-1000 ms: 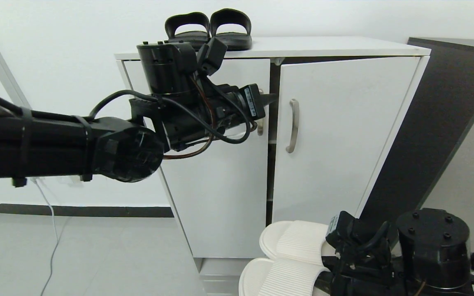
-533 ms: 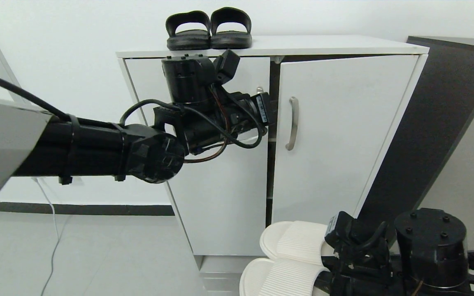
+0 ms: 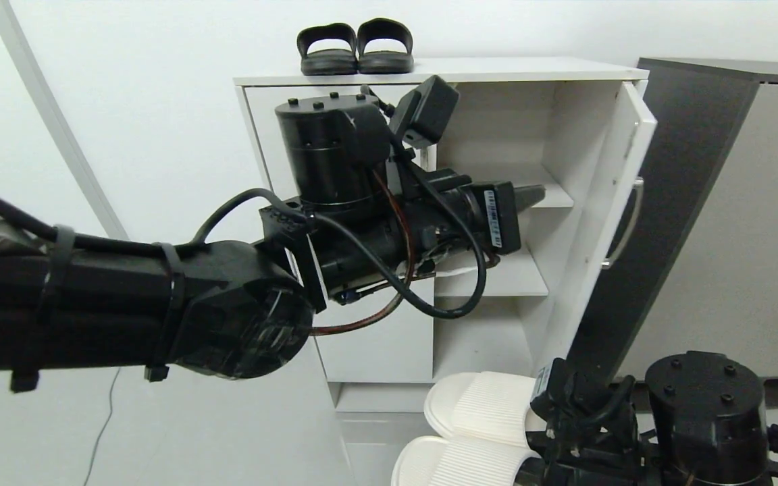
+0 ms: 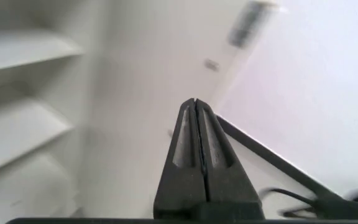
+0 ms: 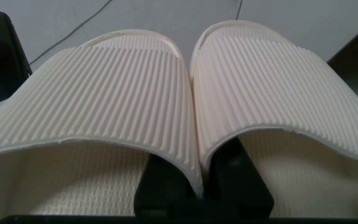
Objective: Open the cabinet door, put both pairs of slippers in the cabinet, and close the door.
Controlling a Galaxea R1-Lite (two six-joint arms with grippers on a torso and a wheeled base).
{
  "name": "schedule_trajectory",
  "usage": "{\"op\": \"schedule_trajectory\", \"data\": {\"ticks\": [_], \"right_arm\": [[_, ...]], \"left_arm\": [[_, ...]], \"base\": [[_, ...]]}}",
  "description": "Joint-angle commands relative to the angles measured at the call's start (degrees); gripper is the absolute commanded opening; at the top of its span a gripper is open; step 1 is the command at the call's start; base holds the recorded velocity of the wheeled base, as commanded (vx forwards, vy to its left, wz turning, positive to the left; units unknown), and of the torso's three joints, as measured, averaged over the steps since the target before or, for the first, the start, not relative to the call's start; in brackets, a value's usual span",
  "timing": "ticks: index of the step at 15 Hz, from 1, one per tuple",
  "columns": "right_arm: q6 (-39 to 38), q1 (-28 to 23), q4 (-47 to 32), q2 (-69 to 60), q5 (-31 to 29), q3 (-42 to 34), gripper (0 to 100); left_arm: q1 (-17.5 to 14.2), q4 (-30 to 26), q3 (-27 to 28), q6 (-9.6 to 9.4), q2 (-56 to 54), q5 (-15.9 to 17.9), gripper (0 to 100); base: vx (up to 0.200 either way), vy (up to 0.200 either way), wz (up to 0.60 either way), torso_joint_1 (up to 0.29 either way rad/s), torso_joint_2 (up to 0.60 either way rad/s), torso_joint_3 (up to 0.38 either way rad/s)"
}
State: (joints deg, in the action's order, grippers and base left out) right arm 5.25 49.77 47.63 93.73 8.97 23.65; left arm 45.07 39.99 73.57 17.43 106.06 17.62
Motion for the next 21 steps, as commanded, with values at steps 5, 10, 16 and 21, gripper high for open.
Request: {"op": "schedule_trajectory", "data": {"ticks": [5,10,16,21], "right_arm": [[0.02,-0.12,0.18,0.31,-0.1,-0.1,0],[0.02,-0.38,0.8,0.22,-0.36,0.08,0],[-0.16,-2.49,1.68,1.01,-0.45,0.87,0],[-2.44,-3.54,2.47,3.74,-10.03,5.79,0]], "left_arm": [[-7.54,1.5,-9.94,-0.12,-9.03,-0.39,0],[-20.9,-1.93,-33.49,-0.12,-34.6,-0.3,0],[-32.76,-38.58,-44.65,-5.57,-73.8,-9.62,0],[-36.02,-47.98,-56.7,-11.28,-90.33,-29.13,0]], "base": [[0.0,0.0,0.0,0.0,0.0,0.0],[0.0,0.0,0.0,0.0,0.0,0.0],[0.0,0.0,0.0,0.0,0.0,0.0],[0.0,0.0,0.0,0.0,0.0,0.0]]}}
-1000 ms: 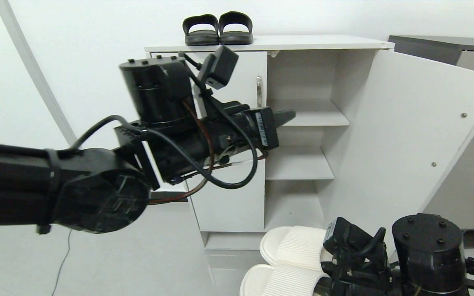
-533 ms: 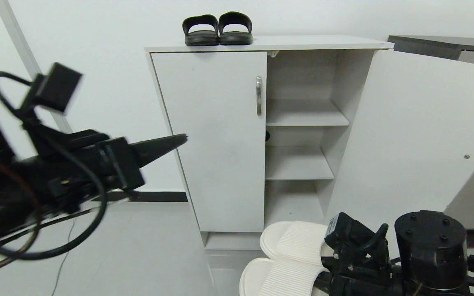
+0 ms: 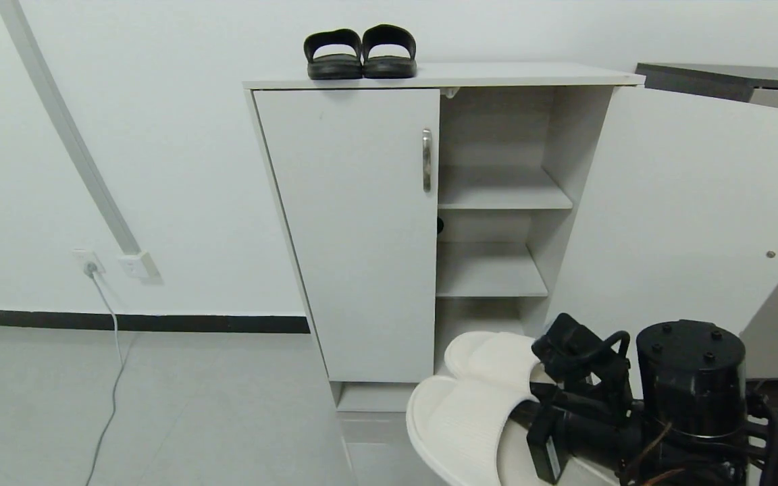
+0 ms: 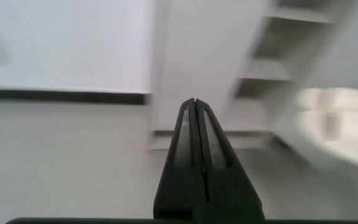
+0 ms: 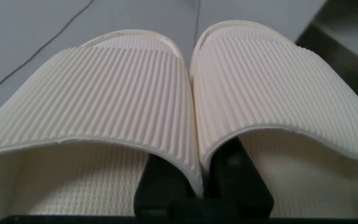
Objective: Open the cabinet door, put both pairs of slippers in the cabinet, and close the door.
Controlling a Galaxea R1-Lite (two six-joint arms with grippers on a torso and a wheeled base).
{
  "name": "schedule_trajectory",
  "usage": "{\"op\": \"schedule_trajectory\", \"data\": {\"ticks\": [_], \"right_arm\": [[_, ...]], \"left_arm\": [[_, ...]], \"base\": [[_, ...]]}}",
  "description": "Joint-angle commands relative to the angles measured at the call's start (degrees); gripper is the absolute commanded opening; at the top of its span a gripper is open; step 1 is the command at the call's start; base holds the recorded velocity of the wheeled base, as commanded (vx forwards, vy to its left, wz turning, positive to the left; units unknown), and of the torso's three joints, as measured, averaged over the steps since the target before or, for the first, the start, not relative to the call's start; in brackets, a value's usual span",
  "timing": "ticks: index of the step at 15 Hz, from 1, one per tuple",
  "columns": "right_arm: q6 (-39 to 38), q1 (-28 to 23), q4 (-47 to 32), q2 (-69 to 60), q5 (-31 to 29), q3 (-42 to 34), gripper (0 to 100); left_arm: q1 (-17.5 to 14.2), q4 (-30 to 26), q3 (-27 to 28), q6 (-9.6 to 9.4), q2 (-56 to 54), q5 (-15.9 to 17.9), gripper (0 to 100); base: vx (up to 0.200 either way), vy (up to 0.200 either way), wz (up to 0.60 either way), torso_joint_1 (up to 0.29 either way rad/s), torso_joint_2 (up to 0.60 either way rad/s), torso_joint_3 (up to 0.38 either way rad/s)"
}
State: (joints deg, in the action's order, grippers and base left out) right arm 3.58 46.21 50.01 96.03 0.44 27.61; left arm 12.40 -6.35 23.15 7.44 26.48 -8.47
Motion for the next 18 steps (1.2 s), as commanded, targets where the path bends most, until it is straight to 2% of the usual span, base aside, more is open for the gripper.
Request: {"op": "schedule_trajectory", "data": {"ticks": [1,2,3,4,5,6,7,8,9,11,14,15,16,17,18], "right_arm": [[-1.83,0.1,0.09,2.15,-4.75,3.24,0],[-2.71,0.1,0.09,3.12,-9.14,4.47,0],[-3.94,0.1,0.09,3.91,-11.69,5.35,0],[-4.64,0.1,0.09,4.08,-12.39,5.52,0],[-7.45,0.19,0.09,5.4,-14.59,6.23,0],[-8.86,0.28,0.18,6.46,-16.61,6.58,0],[-9.47,0.28,0.18,7.07,-17.49,7.19,0],[-9.47,0.28,0.09,7.16,-17.58,7.37,0],[-9.47,0.28,0.09,7.33,-17.67,7.72,0],[-9.47,0.54,0.09,7.95,-17.84,7.98,0],[-9.47,1.07,0.09,9.0,-18.46,9.83,0],[-9.47,1.33,0.09,11.11,-22.68,12.2,0],[-9.56,1.6,0.27,13.22,-27.16,14.14,0],[-9.56,1.77,0.71,14.37,-29.62,15.02,0],[-9.56,2.13,1.5,14.89,-30.32,15.19,0]], "left_arm": [[-7.65,-1.65,-9.7,-2.78,-13.47,-3.13,0],[-14.68,-1.47,-13.57,-4.89,-17.51,-3.04,0],[-18.81,-1.47,-15.33,-5.41,-20.33,-2.51,0],[-19.43,-1.47,-15.94,-5.68,-21.29,-1.99,0],[-19.52,1.34,-18.32,-6.03,-21.47,-0.05,0],[-19.52,6.97,-22.18,-6.03,-21.47,4.87,0],[-19.43,6.97,-23.15,-7.7,-21.38,9.88,0],[-18.2,6.09,-22.97,-8.49,-21.2,10.41,0],[-16.27,6.09,-22.97,-9.28,-21.2,10.49,0],[-8.79,6.0,-23.06,-9.46,-22.0,10.67,0],[-9.32,6.0,-23.06,-9.9,-22.17,10.67,0],[-9.5,6.0,-23.06,-9.55,-22.26,10.32,0],[-12.13,6.0,-23.15,-8.93,-25.86,9.53,0],[-12.49,6.0,-23.06,-9.11,-26.39,5.66,0],[-12.4,6.0,-23.06,-8.84,-26.39,4.25,0]], "base": [[0.0,0.0,0.0,0.0,0.0,0.0],[0.0,0.0,0.0,0.0,0.0,0.0],[0.0,0.0,0.0,0.0,0.0,0.0],[0.0,0.0,0.0,0.0,0.0,0.0],[0.0,0.0,0.0,0.0,0.0,0.0],[0.0,0.0,0.0,0.0,0.0,0.0],[0.0,0.0,0.0,0.0,0.0,0.0],[0.0,0.0,0.0,0.0,0.0,0.0],[0.0,0.0,0.0,0.0,0.0,0.0],[0.0,0.0,0.0,0.0,0.0,0.0],[0.0,0.0,0.0,0.0,0.0,0.0],[0.0,0.0,0.0,0.0,0.0,0.0],[0.0,0.0,0.0,0.0,0.0,0.0],[0.0,0.0,0.0,0.0,0.0,0.0],[0.0,0.0,0.0,0.0,0.0,0.0]]}}
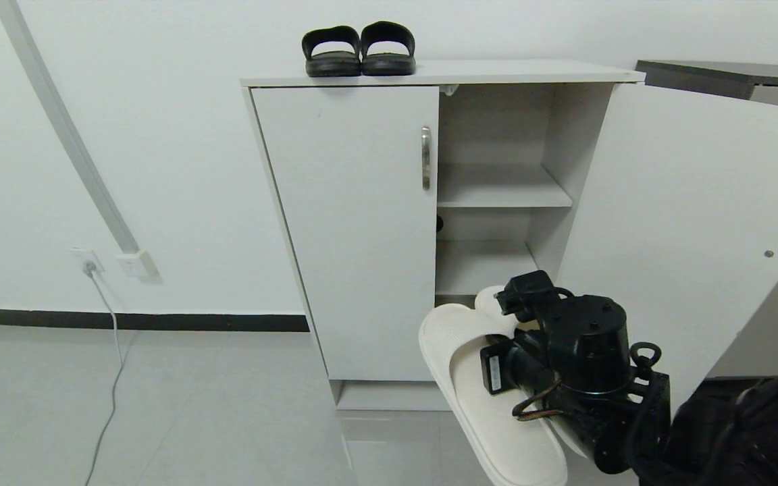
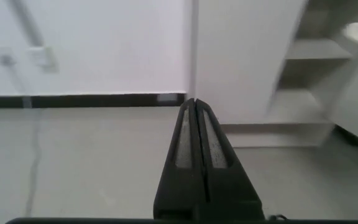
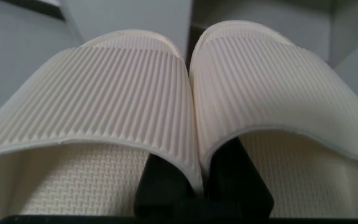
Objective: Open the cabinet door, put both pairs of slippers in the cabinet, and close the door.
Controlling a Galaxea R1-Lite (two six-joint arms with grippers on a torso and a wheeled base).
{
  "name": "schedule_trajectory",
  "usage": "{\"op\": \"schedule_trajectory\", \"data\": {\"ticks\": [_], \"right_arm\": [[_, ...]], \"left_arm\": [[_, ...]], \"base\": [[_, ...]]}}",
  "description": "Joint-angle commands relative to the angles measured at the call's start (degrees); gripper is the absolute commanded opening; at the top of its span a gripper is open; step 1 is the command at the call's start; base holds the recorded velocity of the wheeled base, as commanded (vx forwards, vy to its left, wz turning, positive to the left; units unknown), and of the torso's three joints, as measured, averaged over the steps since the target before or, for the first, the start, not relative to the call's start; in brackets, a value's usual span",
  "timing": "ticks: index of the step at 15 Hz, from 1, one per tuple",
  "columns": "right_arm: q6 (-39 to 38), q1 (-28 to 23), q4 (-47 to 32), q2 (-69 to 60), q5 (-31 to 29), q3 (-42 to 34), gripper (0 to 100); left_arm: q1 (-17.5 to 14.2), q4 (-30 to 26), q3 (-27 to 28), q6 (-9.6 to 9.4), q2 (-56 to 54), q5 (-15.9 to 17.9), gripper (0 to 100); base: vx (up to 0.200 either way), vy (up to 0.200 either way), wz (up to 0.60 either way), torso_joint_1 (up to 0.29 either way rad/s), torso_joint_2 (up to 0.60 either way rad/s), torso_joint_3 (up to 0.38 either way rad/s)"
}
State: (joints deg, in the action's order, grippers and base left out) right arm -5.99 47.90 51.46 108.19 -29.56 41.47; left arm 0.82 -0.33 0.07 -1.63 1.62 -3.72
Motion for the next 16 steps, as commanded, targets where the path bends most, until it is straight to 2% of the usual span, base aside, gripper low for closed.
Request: {"op": "schedule_trajectory", "data": {"ticks": [1,2,3,4,7,10,16], "right_arm": [[0.01,0.53,0.93,3.34,-0.67,1.59,0],[0.01,0.62,1.28,4.04,-1.9,2.03,0],[0.01,0.62,1.28,4.48,-3.22,2.21,0],[-0.52,0.53,1.37,7.38,-7.26,4.67,0],[-4.47,0.97,1.1,13.89,-13.68,12.4,0],[-7.9,0.97,0.22,18.37,-15.53,15.57,0],[-8.6,-0.35,0.4,19.87,-16.76,16.18,0]], "left_arm": [[-0.82,-0.02,0.01,0.32,-1.53,3.72,0],[-0.82,-0.02,0.01,0.05,-1.53,6.53,0],[-0.82,-0.02,0.01,0.05,-1.53,6.35,0],[-0.82,-0.02,0.01,0.14,-1.53,6.18,0],[-0.82,-0.02,0.01,0.14,-1.53,6.18,0],[-0.82,-0.02,0.01,0.14,-1.53,6.18,0],[-0.82,-0.02,0.01,0.14,-1.53,6.09,0]], "base": [[0.0,0.0,0.0,0.0,0.0,0.0],[0.0,0.0,0.0,0.0,0.0,0.0],[0.0,0.0,0.0,0.0,0.0,0.0],[0.0,0.0,0.0,0.0,0.0,0.0],[0.0,0.0,0.0,0.0,0.0,0.0],[0.0,0.0,0.0,0.0,0.0,0.0],[0.0,-0.2,0.0,0.003,0.0,0.002]]}}
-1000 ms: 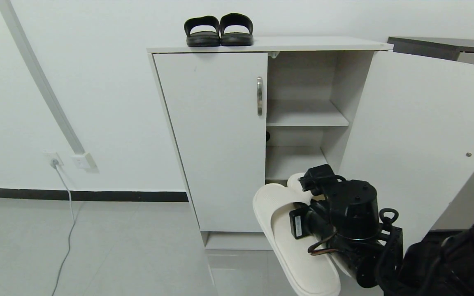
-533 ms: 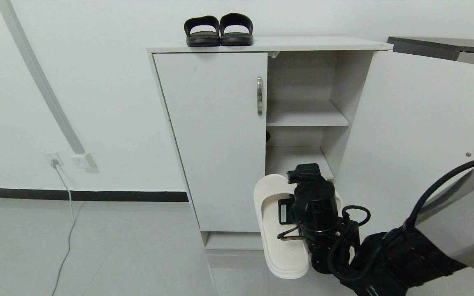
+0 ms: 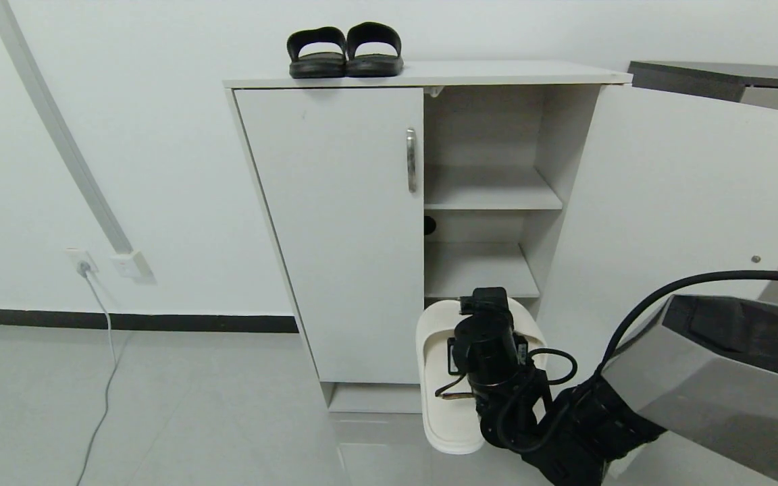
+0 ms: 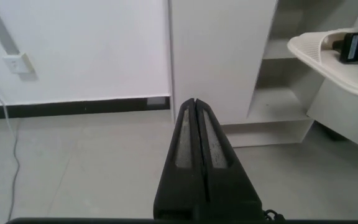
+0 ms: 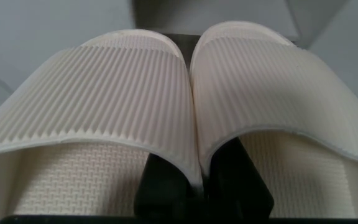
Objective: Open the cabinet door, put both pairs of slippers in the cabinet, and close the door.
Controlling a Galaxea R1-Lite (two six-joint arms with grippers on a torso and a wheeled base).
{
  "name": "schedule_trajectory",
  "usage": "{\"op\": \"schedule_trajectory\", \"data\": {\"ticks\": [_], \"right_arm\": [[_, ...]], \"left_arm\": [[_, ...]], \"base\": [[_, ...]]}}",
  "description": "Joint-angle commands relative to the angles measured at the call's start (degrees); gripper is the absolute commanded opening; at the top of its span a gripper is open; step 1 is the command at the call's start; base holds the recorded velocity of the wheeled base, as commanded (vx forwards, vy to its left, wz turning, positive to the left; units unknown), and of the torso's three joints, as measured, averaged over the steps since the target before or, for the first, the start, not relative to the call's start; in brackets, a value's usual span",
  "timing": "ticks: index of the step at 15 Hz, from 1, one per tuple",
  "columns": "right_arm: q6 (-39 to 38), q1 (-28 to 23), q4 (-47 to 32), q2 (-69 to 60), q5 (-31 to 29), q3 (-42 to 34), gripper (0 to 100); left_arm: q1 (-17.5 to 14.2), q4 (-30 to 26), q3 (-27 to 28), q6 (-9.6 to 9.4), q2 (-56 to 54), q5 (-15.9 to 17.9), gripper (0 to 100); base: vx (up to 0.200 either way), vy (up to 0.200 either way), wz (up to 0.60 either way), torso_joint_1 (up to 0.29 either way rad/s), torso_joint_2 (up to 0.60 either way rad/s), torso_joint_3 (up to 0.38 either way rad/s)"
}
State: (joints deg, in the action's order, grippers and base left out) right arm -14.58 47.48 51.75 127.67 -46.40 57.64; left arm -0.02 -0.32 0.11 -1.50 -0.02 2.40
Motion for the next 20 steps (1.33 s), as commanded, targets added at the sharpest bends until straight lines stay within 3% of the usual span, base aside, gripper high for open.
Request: {"op": "schedule_trajectory", "data": {"ticks": [1,20], "right_arm": [[-0.01,-0.02,0.11,0.47,0.08,0.11,0],[0.78,-0.55,3.53,7.5,0.87,2.92,0]], "left_arm": [[0.02,-0.03,-0.02,0.01,0.11,-0.03,0],[0.02,-0.03,-0.02,0.09,0.11,-0.03,0]], "base": [[0.0,-0.2,0.0,-0.002,0.0,0.002],[0.0,-0.011,0.0,0.0,0.0,-0.024]]}}
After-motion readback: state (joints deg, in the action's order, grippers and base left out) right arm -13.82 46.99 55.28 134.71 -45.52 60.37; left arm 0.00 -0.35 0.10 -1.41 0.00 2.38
